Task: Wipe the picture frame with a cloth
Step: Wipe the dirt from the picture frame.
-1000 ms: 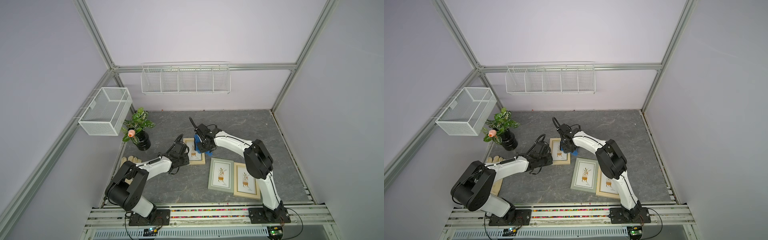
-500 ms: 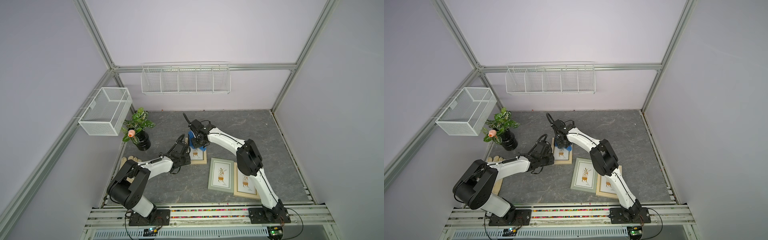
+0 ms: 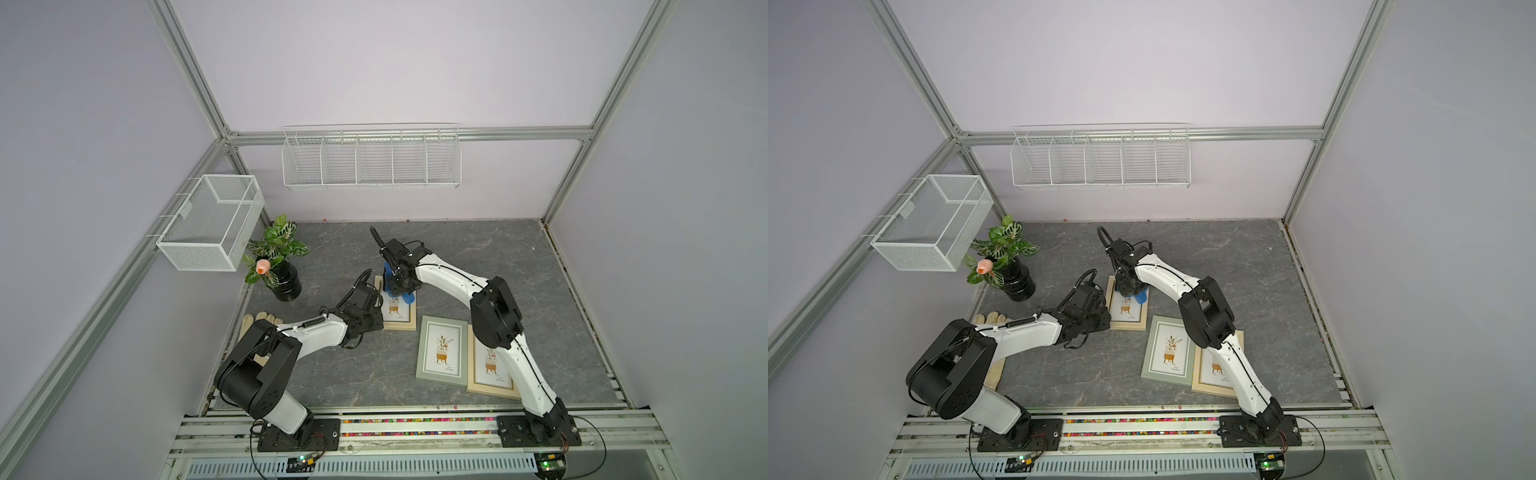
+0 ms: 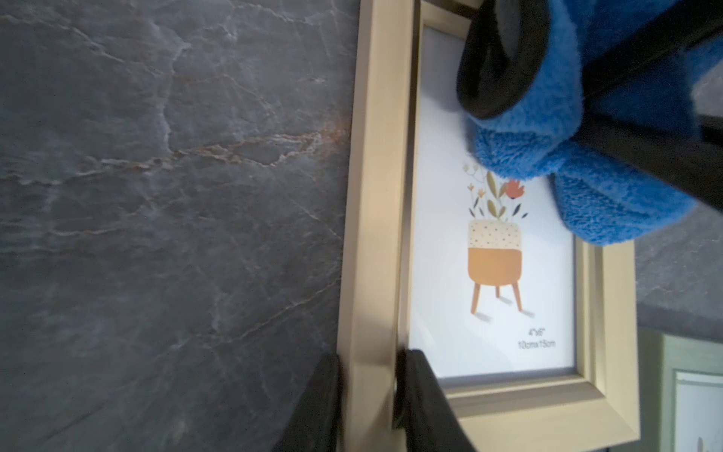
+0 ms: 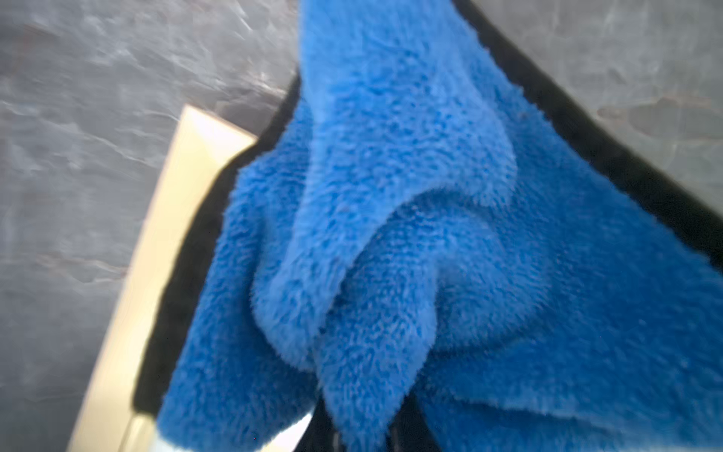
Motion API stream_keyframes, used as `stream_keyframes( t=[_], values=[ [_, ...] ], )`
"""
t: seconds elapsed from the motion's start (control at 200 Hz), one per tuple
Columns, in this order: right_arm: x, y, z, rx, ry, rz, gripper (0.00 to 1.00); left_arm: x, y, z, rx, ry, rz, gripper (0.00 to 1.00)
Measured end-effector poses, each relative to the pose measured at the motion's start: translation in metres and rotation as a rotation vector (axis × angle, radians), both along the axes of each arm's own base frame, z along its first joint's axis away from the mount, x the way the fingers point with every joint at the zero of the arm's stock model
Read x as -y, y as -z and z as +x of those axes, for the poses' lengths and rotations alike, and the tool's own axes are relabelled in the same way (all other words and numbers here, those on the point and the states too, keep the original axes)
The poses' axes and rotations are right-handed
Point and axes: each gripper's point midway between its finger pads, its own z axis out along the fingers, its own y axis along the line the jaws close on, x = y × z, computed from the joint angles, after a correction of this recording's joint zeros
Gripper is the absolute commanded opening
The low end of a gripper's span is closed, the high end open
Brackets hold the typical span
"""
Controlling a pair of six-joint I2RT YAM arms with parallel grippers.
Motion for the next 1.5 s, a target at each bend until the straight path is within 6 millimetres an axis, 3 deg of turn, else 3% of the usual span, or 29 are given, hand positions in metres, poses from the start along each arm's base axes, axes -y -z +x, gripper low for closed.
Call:
stream_keyframes(
  t=[0.105, 0.2, 0.295, 0.475, 0.575, 0.665, 0.805, 0.9, 1.03, 1.26, 1.399, 1.499],
  values=[
    [-0.026, -0.005, 0.009, 0.019, -0.023, 0.044, 0.07, 0.000, 0.000, 0.000, -0.002, 0.001, -0.001, 0.27],
    [-0.035, 0.001, 0.009, 0.018, -0.034, 0.038, 0.07, 0.000, 0.000, 0.000, -0.002, 0.001, -0.001, 0.27],
    [-0.027, 0.009, 0.007, 0.003, -0.025, 0.005, 0.07, 0.000, 0.000, 0.000, 0.000, -0.001, 0.001, 0.27],
    [0.010, 0.008, 0.009, 0.002, 0.024, -0.069, 0.07, 0.000, 0.000, 0.000, -0.001, -0.004, 0.001, 0.27],
    [0.014, 0.006, 0.010, 0.004, 0.030, -0.071, 0.07, 0.000, 0.001, 0.000, 0.000, -0.004, -0.001, 0.27],
    [0.005, 0.003, 0.010, 0.010, 0.018, -0.065, 0.07, 0.001, 0.000, 0.001, 0.002, -0.005, -0.003, 0.27],
    [-0.035, -0.001, 0.017, 0.030, -0.022, 0.012, 0.07, 0.001, 0.001, 0.001, 0.000, -0.010, -0.007, 0.27],
    [-0.047, 0.005, 0.018, 0.035, -0.035, 0.018, 0.07, 0.001, 0.000, 0.001, -0.001, -0.017, -0.010, 0.27],
    [-0.035, 0.006, 0.019, 0.023, -0.019, -0.020, 0.07, 0.000, 0.000, 0.001, -0.001, -0.022, -0.008, 0.27],
    [0.005, 0.008, 0.009, -0.001, 0.014, -0.101, 0.07, -0.001, 0.001, 0.001, -0.001, -0.024, -0.002, 0.27],
    [0.000, 0.006, 0.010, -0.004, 0.008, -0.068, 0.07, -0.001, 0.001, 0.001, -0.002, -0.027, -0.004, 0.27],
    [-0.018, 0.000, 0.015, 0.001, -0.005, -0.009, 0.07, -0.001, 0.001, 0.001, -0.004, -0.029, -0.005, 0.27]
  ],
)
